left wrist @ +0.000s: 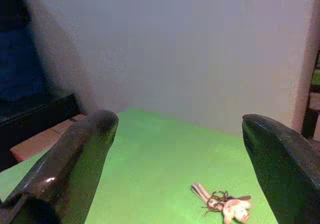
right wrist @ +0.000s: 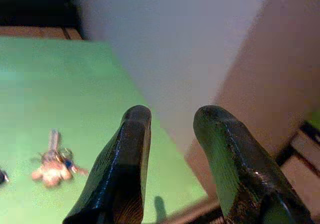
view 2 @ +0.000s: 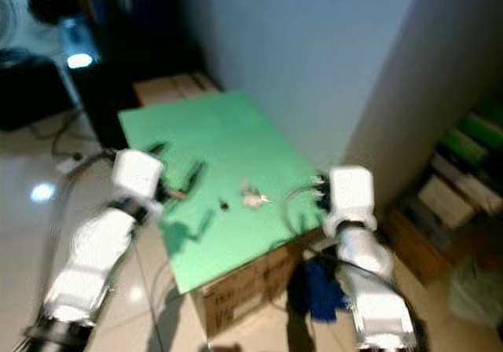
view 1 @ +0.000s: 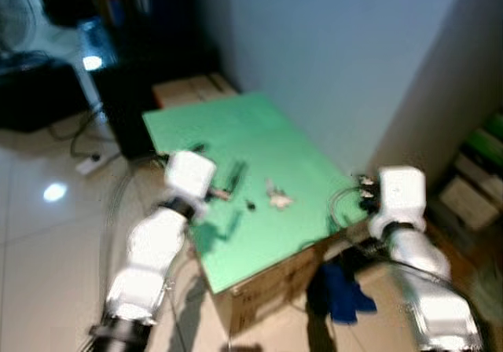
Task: Hang keys on a hook
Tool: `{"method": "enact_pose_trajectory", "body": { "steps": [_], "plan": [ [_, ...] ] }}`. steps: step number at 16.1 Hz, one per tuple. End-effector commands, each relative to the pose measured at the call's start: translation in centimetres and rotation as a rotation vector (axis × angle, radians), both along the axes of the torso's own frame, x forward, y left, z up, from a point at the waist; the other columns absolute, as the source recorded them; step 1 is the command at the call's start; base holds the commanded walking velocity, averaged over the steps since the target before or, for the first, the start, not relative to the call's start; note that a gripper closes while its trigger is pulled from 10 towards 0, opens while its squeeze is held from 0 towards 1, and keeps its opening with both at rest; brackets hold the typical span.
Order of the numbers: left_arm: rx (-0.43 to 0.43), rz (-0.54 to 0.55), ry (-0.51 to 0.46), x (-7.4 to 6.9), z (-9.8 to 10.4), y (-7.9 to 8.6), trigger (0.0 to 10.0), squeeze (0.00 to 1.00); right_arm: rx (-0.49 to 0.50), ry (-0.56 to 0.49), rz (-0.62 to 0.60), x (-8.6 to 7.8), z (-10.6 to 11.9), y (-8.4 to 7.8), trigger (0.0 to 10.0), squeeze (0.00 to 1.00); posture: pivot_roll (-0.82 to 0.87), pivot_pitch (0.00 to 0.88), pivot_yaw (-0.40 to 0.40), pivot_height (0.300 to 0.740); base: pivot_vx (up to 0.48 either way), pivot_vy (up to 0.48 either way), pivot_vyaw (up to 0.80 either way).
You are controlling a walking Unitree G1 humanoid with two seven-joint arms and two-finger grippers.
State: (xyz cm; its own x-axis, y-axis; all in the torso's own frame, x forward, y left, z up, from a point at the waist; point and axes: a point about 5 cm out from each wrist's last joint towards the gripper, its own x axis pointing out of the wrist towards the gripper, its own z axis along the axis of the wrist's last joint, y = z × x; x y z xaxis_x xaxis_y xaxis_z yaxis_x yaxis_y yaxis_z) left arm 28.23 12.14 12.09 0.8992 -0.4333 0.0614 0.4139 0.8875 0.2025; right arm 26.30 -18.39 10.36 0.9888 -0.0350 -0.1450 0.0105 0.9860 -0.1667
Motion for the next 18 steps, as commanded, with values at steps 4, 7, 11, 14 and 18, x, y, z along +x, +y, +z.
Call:
{"method": "enact_pose_trajectory", "body": {
  "steps": [4,7,11,14,18],
  "plan": [
    [0.034,0.044,0.018,-0.2,-0.6,1.5,10.0,0.0,0.019,-0.014,0.053,0.2,0.1,1.2,10.0,0.0,-0.15,0.0,-0.043,0.74,0.284,0.0,0.0],
    [0.033,0.049,0.027,-0.2,-0.6,1.7,10.0,0.0,0.004,0.018,0.072,0.2,-0.7,1.1,10.0,0.0,-0.15,0.0,-0.042,0.74,0.294,0.0,0.0],
    [0.037,0.049,0.034,-0.2,-0.7,1.9,10.0,0.0,-0.017,0.044,0.102,0.1,-1.3,1.4,10.0,0.0,-0.15,0.0,-0.04,0.74,0.295,0.0,0.0],
    [0.045,0.048,0.035,-0.2,-0.7,2.0,10.0,0.0,-0.041,0.059,0.154,-0.1,-1.6,1.8,10.0,0.0,-0.14,0.0,-0.038,0.74,0.296,0.0,0.27],
    [0.051,0.031,0.043,-0.4,-0.6,2.1,10.0,0.0,-0.005,0.072,0.153,-0.1,-2.0,1.9,10.0,0.0,-0.14,0.0,-0.028,0.74,0.224,0.0,0.6]
  ]
}}
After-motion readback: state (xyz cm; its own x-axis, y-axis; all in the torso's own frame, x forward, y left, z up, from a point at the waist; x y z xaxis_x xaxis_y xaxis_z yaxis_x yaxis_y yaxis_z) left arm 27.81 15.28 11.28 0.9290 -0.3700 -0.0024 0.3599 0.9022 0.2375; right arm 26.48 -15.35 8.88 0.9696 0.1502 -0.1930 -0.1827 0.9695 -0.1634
